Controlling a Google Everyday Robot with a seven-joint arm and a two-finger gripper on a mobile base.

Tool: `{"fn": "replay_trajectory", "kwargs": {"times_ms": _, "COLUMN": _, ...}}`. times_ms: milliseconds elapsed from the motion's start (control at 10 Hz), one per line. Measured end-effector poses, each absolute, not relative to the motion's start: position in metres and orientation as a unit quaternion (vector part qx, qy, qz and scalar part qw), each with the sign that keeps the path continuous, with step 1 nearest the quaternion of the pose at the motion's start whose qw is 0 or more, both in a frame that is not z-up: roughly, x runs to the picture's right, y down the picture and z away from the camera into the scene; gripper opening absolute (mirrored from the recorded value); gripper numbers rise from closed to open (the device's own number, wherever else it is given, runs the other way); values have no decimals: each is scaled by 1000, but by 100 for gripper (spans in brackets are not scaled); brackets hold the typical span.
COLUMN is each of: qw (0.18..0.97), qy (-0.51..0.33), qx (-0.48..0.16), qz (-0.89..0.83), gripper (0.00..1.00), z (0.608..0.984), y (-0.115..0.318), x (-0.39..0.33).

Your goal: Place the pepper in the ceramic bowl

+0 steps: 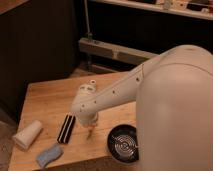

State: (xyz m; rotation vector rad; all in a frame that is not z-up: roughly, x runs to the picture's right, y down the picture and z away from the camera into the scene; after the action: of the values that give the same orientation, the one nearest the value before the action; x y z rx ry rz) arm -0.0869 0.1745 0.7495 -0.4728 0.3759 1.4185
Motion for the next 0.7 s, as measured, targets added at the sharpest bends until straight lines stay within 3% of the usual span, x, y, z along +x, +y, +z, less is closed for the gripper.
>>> {"fn": "replay_trajectory", "kwargs": {"times_ms": 700, "qw": 699, "qy": 192, "qx": -189, "qz": 663, "gripper": 0, "z": 690, "y": 150, "x": -30}}
